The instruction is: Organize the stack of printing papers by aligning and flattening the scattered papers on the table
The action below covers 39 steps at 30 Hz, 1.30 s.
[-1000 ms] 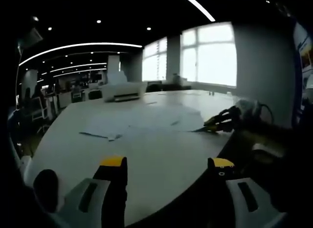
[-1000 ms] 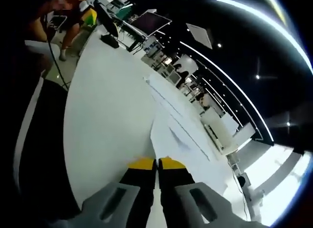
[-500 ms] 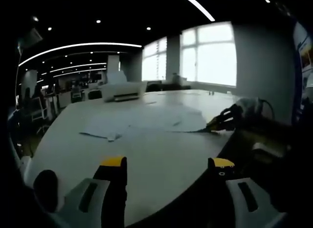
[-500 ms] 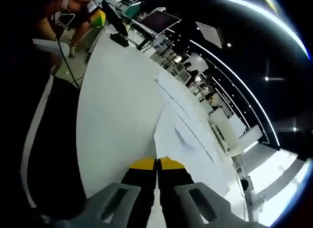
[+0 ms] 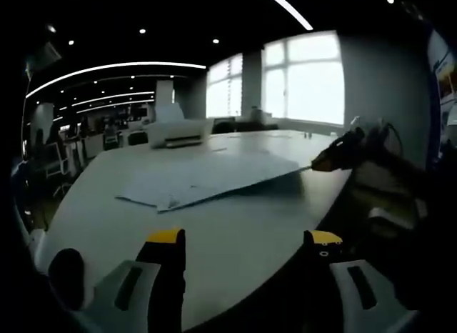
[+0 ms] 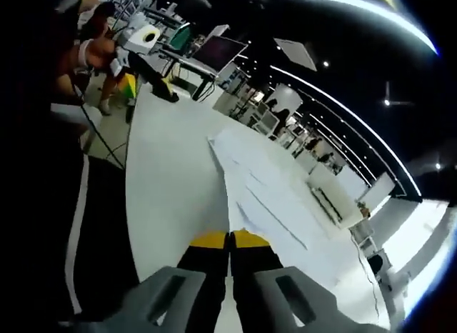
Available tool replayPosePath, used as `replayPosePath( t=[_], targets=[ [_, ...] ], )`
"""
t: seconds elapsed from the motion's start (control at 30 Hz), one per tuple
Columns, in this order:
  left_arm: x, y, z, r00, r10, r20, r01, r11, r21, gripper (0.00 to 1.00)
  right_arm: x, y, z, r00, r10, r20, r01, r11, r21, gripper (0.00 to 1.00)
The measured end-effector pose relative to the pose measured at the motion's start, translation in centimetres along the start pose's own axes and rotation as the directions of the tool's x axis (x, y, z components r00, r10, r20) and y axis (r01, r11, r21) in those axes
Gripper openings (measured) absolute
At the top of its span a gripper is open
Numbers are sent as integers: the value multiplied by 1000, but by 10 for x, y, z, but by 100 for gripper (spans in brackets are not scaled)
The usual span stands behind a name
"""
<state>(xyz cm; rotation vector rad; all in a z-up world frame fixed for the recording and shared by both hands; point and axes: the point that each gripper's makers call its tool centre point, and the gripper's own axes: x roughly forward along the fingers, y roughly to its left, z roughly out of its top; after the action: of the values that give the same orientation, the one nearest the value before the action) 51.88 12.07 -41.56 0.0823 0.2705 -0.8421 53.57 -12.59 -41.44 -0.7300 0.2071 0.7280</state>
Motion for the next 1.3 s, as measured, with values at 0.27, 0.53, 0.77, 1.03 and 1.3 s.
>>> replayPosePath(
  t=[0.27, 0.53, 0.77, 1.03, 1.3],
  targets=[
    [3, 0, -2, 1000, -6, 1, 6, 1000, -13, 70, -14, -17, 27, 997, -2, 78, -8, 991, 131, 0],
    [9, -4, -2, 1000, -26, 12, 26, 999, -29, 70, -28, -30, 60, 984, -8, 176, -28, 979, 200, 0],
    [16, -2, -9, 999, -38, 4, 38, 998, -43, 70, -32, -36, 78, 976, -3, 216, -49, 971, 234, 0],
    [32, -8, -9, 996, -84, 27, 86, 993, -82, 70, -42, -42, 106, 947, 21, 322, -139, 926, 350, 0],
    [53, -17, -3, 988, -139, 63, 146, 982, -121, 70, -52, -53, 119, 923, 7, 386, -190, 879, 437, 0]
  ],
)
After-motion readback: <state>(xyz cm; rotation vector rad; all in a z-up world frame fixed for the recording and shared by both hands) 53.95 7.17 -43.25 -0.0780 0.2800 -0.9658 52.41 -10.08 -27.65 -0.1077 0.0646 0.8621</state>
